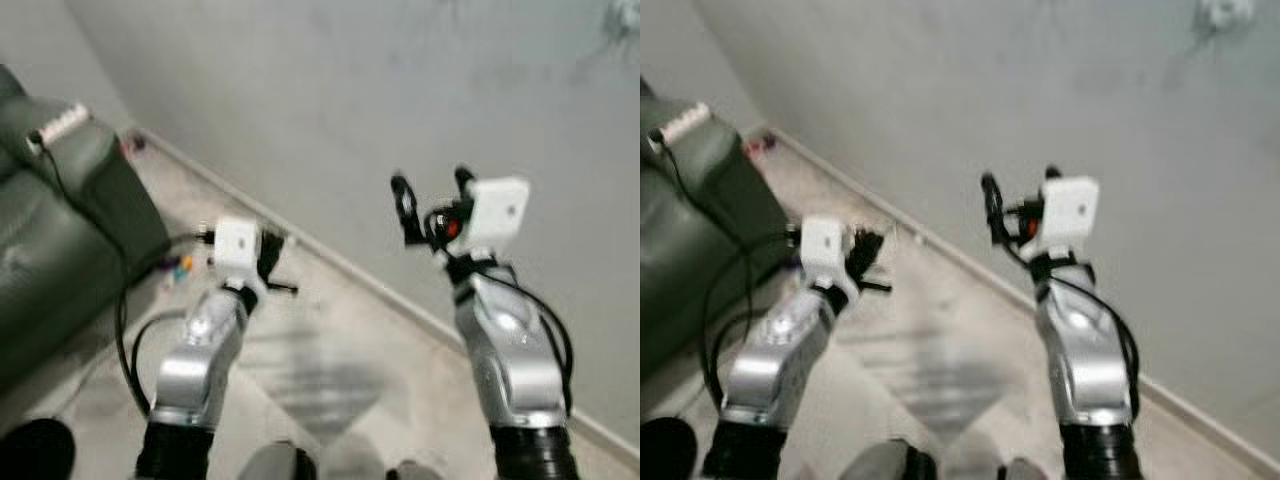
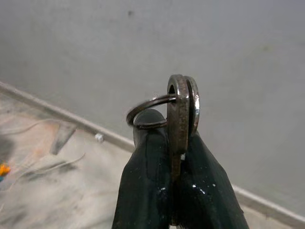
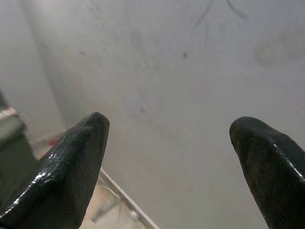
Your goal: Hang keys on a hook
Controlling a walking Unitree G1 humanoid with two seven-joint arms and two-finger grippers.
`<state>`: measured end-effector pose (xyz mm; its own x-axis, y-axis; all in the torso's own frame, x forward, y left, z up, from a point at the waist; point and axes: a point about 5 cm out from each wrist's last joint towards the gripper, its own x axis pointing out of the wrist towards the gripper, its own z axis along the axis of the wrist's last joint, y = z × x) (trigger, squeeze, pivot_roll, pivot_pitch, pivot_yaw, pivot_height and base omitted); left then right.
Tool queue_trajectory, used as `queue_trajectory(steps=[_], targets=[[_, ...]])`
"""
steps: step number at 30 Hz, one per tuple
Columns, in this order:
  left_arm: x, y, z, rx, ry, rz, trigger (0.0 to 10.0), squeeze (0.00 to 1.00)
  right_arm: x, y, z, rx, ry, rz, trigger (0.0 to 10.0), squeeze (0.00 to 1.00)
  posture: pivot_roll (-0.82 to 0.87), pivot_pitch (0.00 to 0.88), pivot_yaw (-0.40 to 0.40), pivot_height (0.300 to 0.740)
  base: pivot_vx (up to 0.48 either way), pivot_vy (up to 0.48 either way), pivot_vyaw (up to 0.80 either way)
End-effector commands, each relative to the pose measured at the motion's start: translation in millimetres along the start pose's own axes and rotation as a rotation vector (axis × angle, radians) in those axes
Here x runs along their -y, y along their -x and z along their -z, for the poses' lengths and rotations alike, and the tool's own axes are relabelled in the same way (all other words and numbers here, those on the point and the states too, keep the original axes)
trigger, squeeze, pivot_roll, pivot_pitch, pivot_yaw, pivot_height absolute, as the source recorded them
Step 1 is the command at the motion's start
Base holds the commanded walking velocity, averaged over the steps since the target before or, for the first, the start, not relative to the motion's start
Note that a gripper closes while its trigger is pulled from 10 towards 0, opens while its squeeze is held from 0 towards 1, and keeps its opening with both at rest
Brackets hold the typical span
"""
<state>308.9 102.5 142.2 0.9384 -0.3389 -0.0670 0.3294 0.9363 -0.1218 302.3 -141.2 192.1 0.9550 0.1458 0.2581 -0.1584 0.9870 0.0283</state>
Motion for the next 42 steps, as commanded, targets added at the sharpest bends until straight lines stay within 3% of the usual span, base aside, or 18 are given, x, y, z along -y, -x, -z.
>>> queue_trajectory(steps=[1, 17, 25, 42], targets=[[-6.6, 2.9, -2, 0.011, 0.007, -0.012, 10.0, 0.00, -8.2, -0.9, -3, 0.011, -0.017, -0.018, 10.0, 0.00, -0.08, 0.195, 0.079, 0.740, 0.000, 0.000, 0.00], [-3.4, -0.6, 2, -0.010, 0.059, -0.011, 10.0, 0.00, -5.0, -1.4, 1, -0.008, -0.017, 0.009, 10.0, 0.00, -0.09, 0.194, 0.074, 0.740, 0.000, 0.000, 0.00], [-5.2, -0.9, 1, 0.008, 0.107, -0.051, 10.0, 0.00, -3.7, -3.8, 2, -0.025, -0.010, 0.014, 10.0, 0.00, -0.09, 0.189, 0.066, 0.740, 0.000, 0.000, -0.80], [-19.5, -0.4, -12, 0.035, 0.080, -0.095, 10.0, 0.00, -6.9, -8.0, 0, -0.008, -0.013, 0.027, 10.0, 0.00, -0.07, 0.177, 0.099, 0.740, 0.000, 0.000, -0.80]])
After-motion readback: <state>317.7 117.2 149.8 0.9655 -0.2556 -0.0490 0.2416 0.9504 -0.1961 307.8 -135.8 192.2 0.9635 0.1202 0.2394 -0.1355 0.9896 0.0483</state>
